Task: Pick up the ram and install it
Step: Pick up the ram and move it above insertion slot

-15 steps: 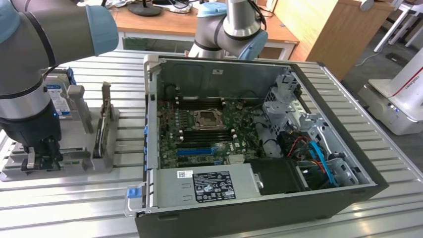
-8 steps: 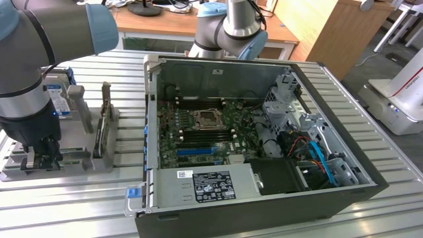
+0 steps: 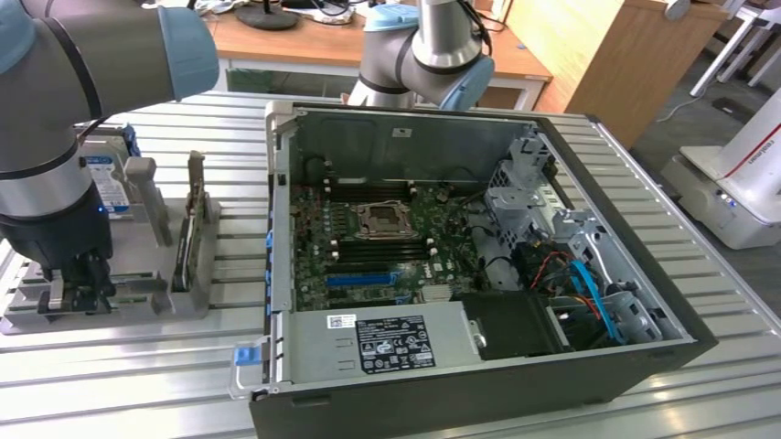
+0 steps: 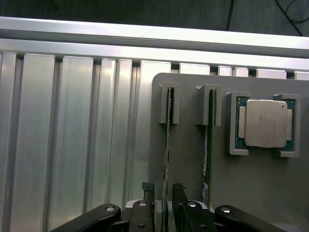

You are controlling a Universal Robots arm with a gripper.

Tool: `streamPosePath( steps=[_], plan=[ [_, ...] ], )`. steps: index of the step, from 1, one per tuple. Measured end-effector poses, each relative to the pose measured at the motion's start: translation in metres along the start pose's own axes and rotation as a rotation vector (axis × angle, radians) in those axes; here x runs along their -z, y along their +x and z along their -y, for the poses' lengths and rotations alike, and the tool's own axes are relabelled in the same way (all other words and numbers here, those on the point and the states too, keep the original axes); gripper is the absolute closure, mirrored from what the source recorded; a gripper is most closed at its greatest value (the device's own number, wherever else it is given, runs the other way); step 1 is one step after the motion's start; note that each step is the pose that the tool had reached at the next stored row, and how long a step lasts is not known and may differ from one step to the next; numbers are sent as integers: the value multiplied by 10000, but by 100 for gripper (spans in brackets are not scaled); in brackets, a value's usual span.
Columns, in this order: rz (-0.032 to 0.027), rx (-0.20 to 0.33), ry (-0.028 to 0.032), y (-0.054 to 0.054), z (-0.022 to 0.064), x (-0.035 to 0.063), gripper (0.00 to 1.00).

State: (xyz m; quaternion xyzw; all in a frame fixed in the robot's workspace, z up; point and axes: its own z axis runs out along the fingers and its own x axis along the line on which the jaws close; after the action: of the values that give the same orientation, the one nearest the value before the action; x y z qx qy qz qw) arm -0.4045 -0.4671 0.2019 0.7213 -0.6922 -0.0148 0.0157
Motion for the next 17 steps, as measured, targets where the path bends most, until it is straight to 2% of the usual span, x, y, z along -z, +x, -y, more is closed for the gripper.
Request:
streamPosePath(
  steps=[8, 9, 10, 17],
  plan=[
    [1, 0, 1, 0, 0, -1, 71],
    [1, 0, 2, 0, 1, -1, 73],
    [0, 0, 2, 0, 1, -1, 80],
    [1, 0, 2, 0, 1, -1, 80]
  ],
)
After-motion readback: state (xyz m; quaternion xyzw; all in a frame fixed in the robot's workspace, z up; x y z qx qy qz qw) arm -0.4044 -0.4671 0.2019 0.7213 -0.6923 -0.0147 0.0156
